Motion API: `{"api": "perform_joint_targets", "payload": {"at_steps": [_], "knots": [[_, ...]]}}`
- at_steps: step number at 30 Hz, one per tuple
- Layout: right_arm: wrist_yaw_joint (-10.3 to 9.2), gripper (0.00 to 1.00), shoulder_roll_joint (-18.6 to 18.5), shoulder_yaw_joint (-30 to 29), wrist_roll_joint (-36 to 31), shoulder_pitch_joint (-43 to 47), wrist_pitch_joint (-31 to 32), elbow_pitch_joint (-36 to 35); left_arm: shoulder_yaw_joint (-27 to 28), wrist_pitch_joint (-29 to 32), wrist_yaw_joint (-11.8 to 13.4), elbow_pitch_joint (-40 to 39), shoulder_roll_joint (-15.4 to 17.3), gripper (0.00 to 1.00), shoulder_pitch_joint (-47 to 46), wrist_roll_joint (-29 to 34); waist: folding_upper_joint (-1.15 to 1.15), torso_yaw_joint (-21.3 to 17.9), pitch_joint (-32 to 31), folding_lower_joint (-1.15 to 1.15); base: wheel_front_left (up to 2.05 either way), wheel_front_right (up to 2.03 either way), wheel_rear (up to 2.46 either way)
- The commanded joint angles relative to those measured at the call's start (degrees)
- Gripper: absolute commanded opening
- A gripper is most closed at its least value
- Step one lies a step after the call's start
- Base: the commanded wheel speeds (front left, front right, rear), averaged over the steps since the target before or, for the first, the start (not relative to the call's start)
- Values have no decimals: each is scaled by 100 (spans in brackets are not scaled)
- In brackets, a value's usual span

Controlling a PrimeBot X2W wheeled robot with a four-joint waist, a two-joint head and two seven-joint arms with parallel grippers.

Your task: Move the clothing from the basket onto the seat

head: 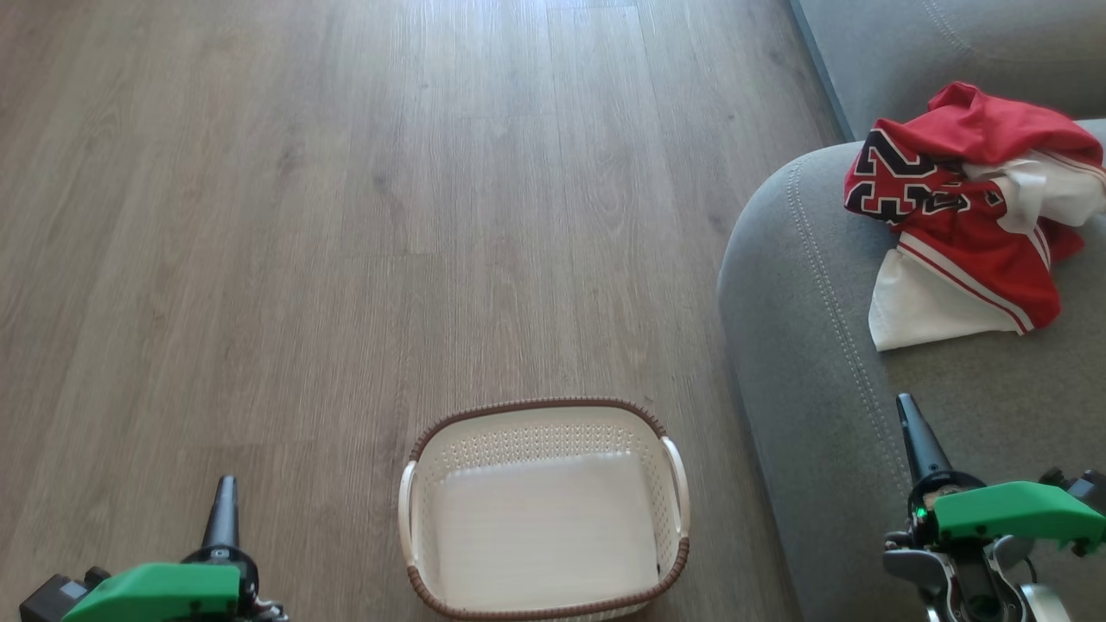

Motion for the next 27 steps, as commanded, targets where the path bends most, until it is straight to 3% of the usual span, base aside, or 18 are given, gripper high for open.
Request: {"api": "perform_joint_targets", "payload": {"at_steps": [1,27], "knots": [[-1,0,-81,82,181,-361,48,-243,246,34,-64,-225,9,0,-323,-122,0,-3,3,0,0,0,0],[-1,0,-167,49,1958,-539,382,-319,844,442,-501,-300,-244,0,-528,-1404,0,-65,61,0,0,0,0]]}}
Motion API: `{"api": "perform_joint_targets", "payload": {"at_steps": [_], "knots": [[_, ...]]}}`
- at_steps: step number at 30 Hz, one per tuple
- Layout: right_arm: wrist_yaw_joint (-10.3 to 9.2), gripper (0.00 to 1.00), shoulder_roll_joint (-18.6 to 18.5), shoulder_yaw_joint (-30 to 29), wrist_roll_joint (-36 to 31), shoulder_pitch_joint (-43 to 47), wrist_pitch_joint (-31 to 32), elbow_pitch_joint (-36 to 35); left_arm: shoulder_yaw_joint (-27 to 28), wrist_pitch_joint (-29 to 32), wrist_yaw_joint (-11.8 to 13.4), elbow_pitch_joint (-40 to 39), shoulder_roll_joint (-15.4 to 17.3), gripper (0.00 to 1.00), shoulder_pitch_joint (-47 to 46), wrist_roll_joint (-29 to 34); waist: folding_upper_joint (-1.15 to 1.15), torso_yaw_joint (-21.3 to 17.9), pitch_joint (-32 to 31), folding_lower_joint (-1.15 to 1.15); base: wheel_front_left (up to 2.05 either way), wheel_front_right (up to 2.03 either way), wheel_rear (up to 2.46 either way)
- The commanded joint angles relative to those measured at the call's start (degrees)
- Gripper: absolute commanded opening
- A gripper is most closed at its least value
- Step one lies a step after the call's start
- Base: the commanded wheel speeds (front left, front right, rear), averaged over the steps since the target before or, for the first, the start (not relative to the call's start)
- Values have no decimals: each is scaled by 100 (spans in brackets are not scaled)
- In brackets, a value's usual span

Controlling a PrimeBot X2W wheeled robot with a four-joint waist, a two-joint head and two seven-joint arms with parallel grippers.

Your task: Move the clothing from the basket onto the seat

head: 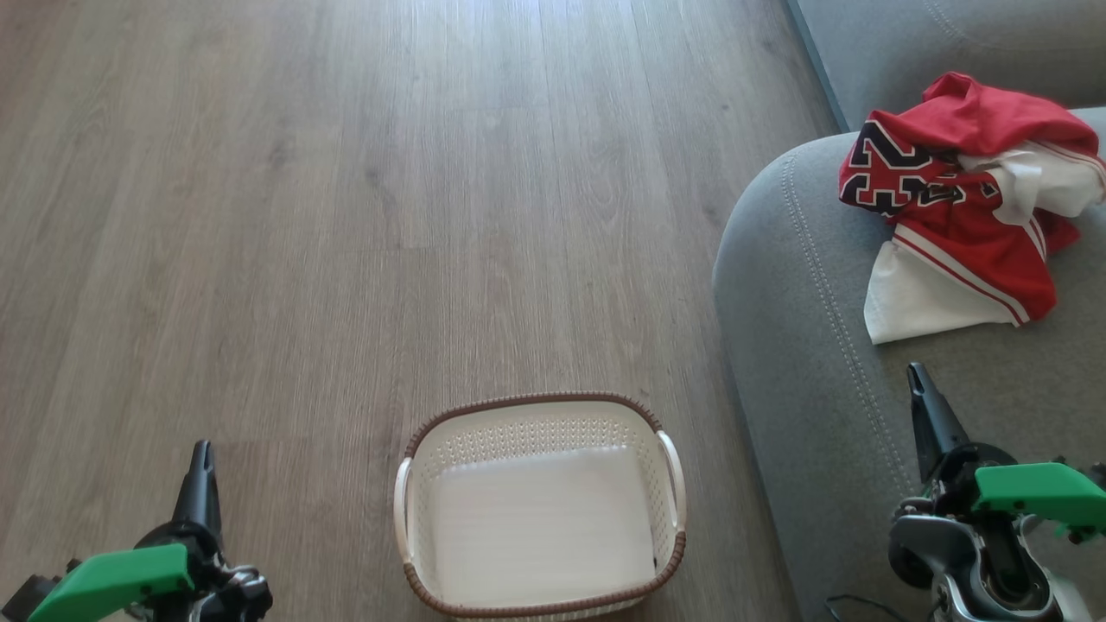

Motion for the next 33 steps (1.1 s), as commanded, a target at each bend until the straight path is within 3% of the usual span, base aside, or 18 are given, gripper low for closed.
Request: {"api": "perform_joint_targets", "payload": {"at_steps": [1,33], "knots": [[0,0,-103,97,103,-315,65,-226,261,36,-51,-222,26,0,-290,-67,0,0,0,0,0,0,0],[0,0,-206,236,226,-304,-44,-239,270,44,-50,-223,18,0,-291,-58,0,0,1,0,0,0,0]]}}
